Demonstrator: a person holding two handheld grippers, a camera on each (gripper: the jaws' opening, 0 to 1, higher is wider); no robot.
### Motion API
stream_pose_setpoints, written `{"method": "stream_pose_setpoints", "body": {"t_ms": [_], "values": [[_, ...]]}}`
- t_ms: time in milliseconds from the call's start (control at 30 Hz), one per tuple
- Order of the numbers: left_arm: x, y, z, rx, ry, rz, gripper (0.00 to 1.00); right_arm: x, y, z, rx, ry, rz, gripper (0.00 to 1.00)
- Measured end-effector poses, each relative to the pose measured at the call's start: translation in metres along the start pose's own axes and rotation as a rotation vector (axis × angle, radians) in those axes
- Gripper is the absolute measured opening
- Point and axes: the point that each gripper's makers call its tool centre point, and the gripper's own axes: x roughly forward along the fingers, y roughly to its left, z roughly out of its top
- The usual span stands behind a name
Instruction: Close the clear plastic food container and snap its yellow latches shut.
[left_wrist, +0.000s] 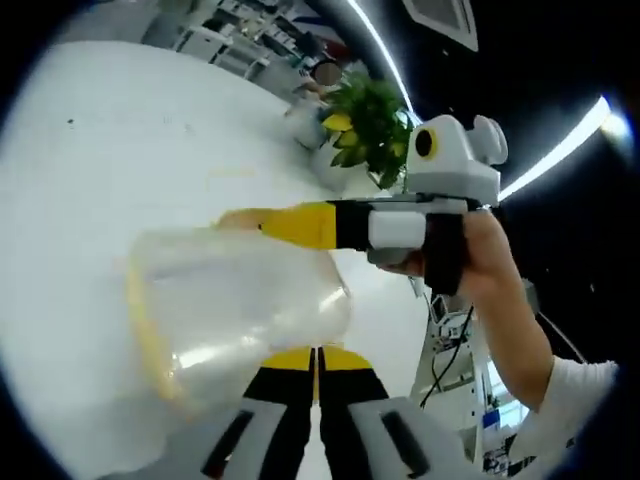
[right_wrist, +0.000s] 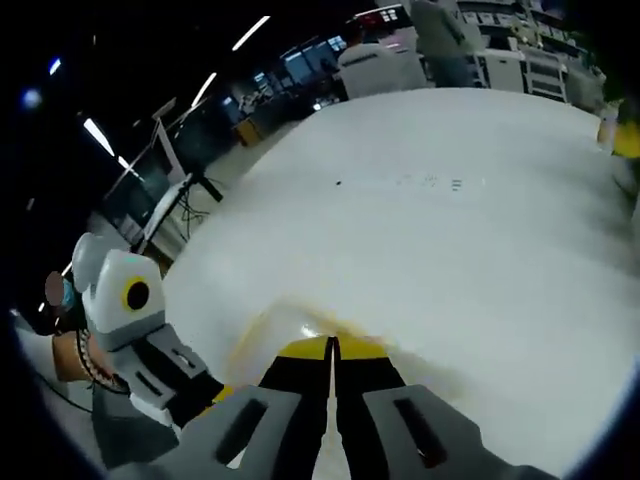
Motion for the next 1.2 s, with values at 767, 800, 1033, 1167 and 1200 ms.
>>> {"method": "stream_pose_setpoints", "body": {"t_ms": [767, 800, 1033, 1167, 1200], "values": [[-0.010, -0.020, 0.022, 0.385, -0.109, -0.022, 0.00, 0.001, -0.005, 0.019, -0.368, 0.147, -0.018, 0.00], [-0.012, -0.020, 0.031, 0.495, -0.147, 0.014, 0.08, -0.002, -0.004, 0.010, -0.491, 0.241, -0.022, 0.02], [0.000, -0.031, 0.014, 0.927, -0.008, 0.047, 0.19, -0.011, 0.003, -0.031, -0.905, 0.614, 0.030, 0.29], [0.007, -0.021, 0.007, 1.031, 0.077, 0.098, 0.21, -0.004, 0.001, -0.026, -0.918, 0.668, 0.020, 0.29], [0.007, -0.019, 0.007, 1.058, 0.082, 0.102, 0.21, -0.002, 0.003, -0.025, -0.936, 0.673, 0.031, 0.30]]}}
